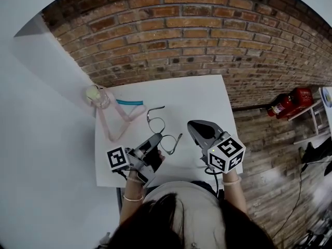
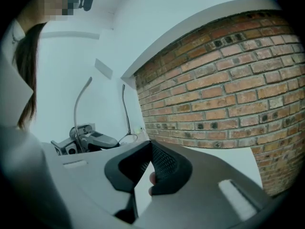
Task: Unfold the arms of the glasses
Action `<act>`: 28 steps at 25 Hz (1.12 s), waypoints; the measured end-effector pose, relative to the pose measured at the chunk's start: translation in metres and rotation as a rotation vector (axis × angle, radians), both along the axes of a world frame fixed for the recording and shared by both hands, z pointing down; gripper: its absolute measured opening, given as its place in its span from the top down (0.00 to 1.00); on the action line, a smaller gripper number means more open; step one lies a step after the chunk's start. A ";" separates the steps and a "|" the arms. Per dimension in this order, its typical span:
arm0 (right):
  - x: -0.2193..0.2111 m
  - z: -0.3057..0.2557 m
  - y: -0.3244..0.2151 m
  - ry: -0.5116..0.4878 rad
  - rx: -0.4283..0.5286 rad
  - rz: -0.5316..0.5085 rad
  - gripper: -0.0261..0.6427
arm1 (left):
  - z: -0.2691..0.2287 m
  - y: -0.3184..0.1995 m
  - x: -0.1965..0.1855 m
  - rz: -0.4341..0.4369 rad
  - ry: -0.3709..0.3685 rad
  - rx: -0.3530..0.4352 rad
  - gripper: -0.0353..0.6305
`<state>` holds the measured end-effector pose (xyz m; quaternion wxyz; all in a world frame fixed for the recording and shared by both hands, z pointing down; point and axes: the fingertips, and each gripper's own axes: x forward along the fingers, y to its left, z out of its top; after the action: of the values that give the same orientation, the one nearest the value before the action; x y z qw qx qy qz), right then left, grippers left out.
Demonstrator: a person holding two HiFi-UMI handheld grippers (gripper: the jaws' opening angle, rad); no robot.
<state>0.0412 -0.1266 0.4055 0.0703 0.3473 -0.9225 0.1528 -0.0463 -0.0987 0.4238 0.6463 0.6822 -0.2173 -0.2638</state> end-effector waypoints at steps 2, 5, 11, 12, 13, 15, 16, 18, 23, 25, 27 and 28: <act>0.003 0.005 0.001 0.030 -0.004 0.024 0.95 | -0.003 0.002 0.002 0.006 0.000 0.005 0.91; 0.009 0.014 0.003 0.063 -0.016 0.058 0.95 | -0.006 0.006 0.005 0.015 0.003 0.011 0.91; 0.017 0.021 0.013 0.103 -0.020 0.096 0.95 | -0.010 0.015 0.007 0.027 0.003 0.022 0.91; 0.018 0.021 0.015 0.099 -0.022 0.102 0.95 | -0.011 0.017 0.007 0.028 0.004 0.021 0.91; 0.019 0.021 0.016 0.095 -0.023 0.109 0.95 | -0.012 0.019 0.007 0.030 0.004 0.021 0.91; 0.020 0.021 0.019 0.095 -0.026 0.119 0.95 | -0.013 0.023 0.007 0.031 0.006 0.019 0.91; 0.020 0.022 0.021 0.098 -0.028 0.122 0.95 | -0.013 0.025 0.007 0.031 0.007 0.017 0.91; 0.021 0.025 0.026 0.107 -0.032 0.124 0.95 | -0.012 0.030 0.007 0.029 0.008 0.014 0.91; 0.023 0.030 0.034 0.114 -0.041 0.128 0.95 | -0.008 0.041 0.008 0.023 0.008 0.001 0.91; 0.023 0.030 0.036 0.115 -0.046 0.127 0.95 | -0.008 0.046 0.008 0.016 0.011 -0.007 0.91; 0.023 0.031 0.040 0.119 -0.051 0.125 0.95 | -0.008 0.050 0.008 0.011 0.011 -0.011 0.91; 0.024 0.032 0.041 0.121 -0.053 0.124 0.95 | -0.008 0.051 0.008 0.008 0.012 -0.012 0.91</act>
<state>0.0650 -0.0853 0.4374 0.1253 0.4103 -0.8890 0.1601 -0.0386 -0.0473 0.4163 0.6526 0.6777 -0.2122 -0.2641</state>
